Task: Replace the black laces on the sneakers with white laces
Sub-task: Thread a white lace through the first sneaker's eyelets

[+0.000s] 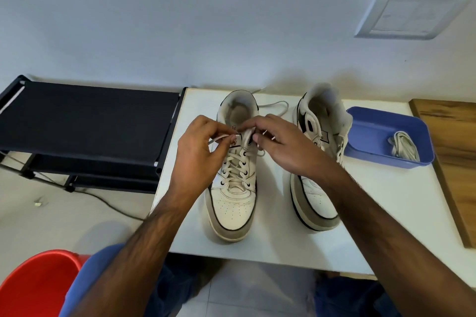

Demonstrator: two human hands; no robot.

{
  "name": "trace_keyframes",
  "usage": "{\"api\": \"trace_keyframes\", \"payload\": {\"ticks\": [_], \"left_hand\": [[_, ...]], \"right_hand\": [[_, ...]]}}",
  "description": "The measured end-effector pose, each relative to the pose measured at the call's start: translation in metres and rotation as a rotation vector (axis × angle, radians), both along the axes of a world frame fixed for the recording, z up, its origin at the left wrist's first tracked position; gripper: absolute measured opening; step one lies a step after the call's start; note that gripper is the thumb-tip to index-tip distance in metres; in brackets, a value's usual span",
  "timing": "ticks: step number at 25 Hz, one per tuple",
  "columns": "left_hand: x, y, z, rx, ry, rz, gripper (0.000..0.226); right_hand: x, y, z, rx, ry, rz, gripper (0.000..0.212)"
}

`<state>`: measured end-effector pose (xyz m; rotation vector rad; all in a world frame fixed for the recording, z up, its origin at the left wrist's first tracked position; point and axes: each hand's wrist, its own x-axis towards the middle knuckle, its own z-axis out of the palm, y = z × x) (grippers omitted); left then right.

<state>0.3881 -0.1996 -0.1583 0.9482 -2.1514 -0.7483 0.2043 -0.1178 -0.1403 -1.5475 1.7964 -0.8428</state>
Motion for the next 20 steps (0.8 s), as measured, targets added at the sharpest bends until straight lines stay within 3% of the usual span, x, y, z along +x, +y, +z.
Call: {"api": "trace_keyframes", "payload": {"ticks": [4,9,13,17,20], "left_hand": [[-0.007,0.000,-0.006,0.072,-0.008,0.022,0.009],[-0.020,0.001,-0.010,0.133,0.001,-0.028,0.012],[-0.019,0.000,-0.011,0.135,0.009,-0.023,0.007],[-0.019,0.000,-0.011,0.080,0.008,-0.070,0.007],[-0.020,0.001,-0.011,0.001,-0.034,-0.116,0.008]], "right_hand": [[0.003,0.004,-0.002,-0.053,-0.126,-0.126,0.012],[0.014,0.003,-0.008,-0.119,-0.149,-0.340,0.015],[0.003,0.005,-0.015,0.054,-0.568,-0.501,0.033],[-0.001,0.010,-0.014,0.071,-0.835,-0.549,0.024],[0.000,0.013,-0.012,0.064,-0.891,-0.544,0.015]]}}
